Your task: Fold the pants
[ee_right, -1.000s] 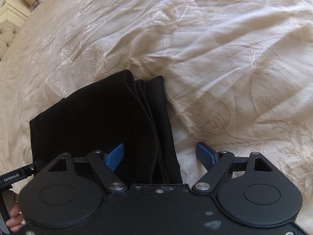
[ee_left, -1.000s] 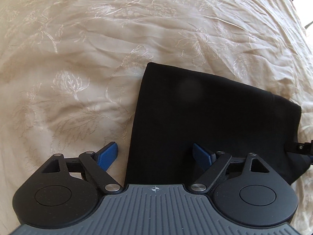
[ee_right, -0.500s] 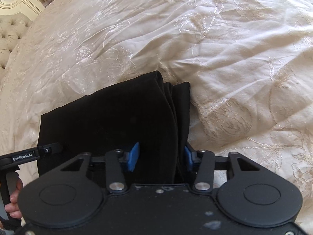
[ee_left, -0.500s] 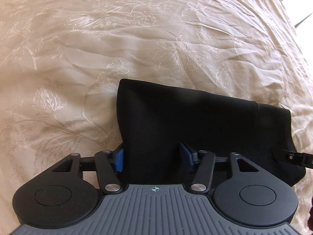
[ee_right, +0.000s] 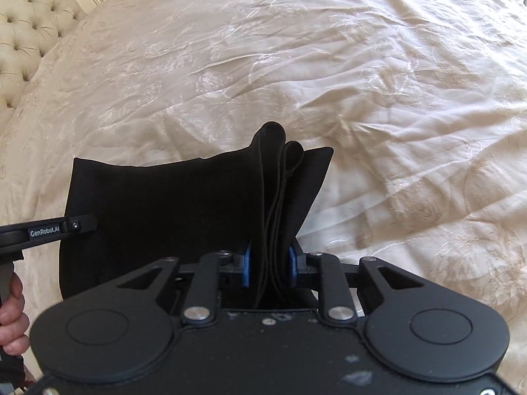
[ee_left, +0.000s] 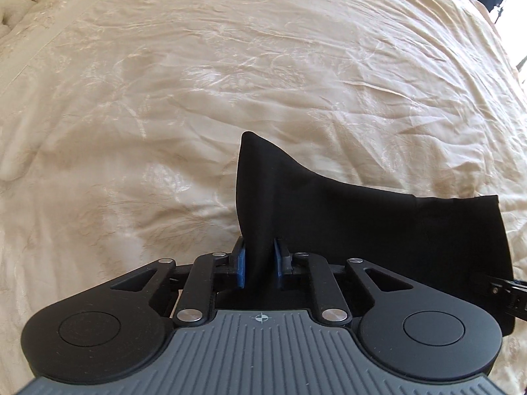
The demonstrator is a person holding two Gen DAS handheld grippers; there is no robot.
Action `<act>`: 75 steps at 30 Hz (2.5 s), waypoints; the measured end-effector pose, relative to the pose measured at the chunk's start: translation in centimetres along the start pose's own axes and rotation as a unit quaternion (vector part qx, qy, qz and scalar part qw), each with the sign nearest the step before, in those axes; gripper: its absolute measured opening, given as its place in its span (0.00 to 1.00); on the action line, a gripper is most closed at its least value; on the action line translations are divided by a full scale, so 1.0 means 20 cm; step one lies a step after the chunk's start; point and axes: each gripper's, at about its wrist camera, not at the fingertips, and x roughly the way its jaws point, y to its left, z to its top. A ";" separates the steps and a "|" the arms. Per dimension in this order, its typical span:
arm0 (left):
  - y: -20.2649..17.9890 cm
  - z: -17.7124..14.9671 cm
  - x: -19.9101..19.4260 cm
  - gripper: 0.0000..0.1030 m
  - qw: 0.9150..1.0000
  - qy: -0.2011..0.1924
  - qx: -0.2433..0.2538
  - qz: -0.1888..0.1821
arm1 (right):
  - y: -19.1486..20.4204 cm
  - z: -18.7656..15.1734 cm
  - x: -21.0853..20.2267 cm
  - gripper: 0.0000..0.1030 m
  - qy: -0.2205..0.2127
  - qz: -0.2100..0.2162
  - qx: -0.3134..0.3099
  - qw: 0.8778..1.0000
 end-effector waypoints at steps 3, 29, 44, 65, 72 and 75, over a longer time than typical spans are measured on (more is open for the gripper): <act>0.19 -0.03 -0.06 0.15 1.000 -0.001 -0.006 0.014 | 0.16 -0.04 0.03 0.22 0.013 0.014 -0.007 1.000; 1.68 -0.17 0.14 0.42 0.987 0.073 -0.129 0.059 | 1.58 -0.17 0.66 0.32 0.095 0.000 -0.118 0.989; 1.74 -0.23 -0.16 0.47 0.993 0.027 -0.095 0.061 | 1.56 -0.18 0.35 0.28 0.009 -0.014 -0.113 0.993; 1.63 -0.50 -0.27 0.46 0.992 0.068 -0.071 0.081 | 1.67 -0.40 0.44 0.06 0.081 -0.024 -0.121 0.989; 1.45 -0.42 -0.52 0.46 0.990 0.019 -0.077 0.116 | 1.71 -0.42 0.09 0.13 0.034 0.017 -0.137 0.990; 1.34 -0.43 -0.59 0.46 0.989 0.014 -0.075 0.127 | 1.71 -0.45 -0.03 0.15 0.024 0.030 -0.135 0.990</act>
